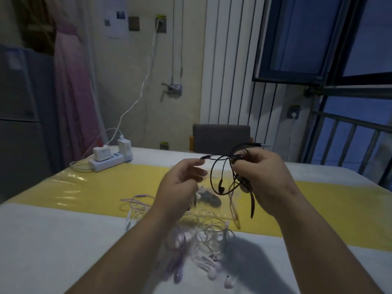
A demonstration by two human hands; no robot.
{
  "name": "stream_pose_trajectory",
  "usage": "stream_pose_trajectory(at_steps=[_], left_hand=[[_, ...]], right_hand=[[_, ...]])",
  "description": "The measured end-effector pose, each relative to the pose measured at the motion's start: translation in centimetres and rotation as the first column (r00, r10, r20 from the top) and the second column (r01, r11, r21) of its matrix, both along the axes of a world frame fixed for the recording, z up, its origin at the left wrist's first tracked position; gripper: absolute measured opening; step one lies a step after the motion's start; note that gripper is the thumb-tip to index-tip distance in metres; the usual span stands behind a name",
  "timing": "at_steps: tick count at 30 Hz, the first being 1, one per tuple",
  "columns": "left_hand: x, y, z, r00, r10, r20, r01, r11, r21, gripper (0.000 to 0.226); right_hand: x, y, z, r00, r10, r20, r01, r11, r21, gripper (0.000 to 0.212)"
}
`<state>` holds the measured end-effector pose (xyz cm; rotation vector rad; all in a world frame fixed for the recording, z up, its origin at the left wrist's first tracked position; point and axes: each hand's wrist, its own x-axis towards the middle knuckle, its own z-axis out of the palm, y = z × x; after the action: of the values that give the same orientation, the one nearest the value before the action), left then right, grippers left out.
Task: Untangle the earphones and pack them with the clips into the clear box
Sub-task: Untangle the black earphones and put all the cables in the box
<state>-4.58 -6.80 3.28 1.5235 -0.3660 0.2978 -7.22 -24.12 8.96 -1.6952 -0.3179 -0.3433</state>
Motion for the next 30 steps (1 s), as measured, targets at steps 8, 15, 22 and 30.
stream_pose_trajectory(at_steps=[8, 15, 22, 30], left_hand=[[0.7, 5.3, -0.8, 0.99, -0.097, -0.105, 0.072, 0.972, -0.226, 0.031], [0.6, 8.9, -2.0, 0.926, -0.263, -0.272, 0.195, 0.947, -0.254, 0.032], [0.2, 10.1, -1.3, 0.935, -0.304, -0.185, 0.248, 0.929, -0.273, 0.022], [-0.8, 13.9, -1.5, 0.974, 0.004, -0.228, -0.064, 0.964, -0.258, 0.019]], right_hand=[[0.3, 6.3, -4.2, 0.98, 0.169, -0.103, -0.144, 0.967, 0.209, 0.043], [0.0, 8.2, -6.7, 0.95, 0.273, -0.151, -0.251, 0.957, 0.146, 0.024], [0.7, 10.1, -6.5, 0.963, 0.21, -0.169, -0.192, 0.974, 0.118, 0.012], [1.9, 15.2, -5.1, 0.933, 0.314, -0.175, -0.301, 0.949, 0.098, 0.023]])
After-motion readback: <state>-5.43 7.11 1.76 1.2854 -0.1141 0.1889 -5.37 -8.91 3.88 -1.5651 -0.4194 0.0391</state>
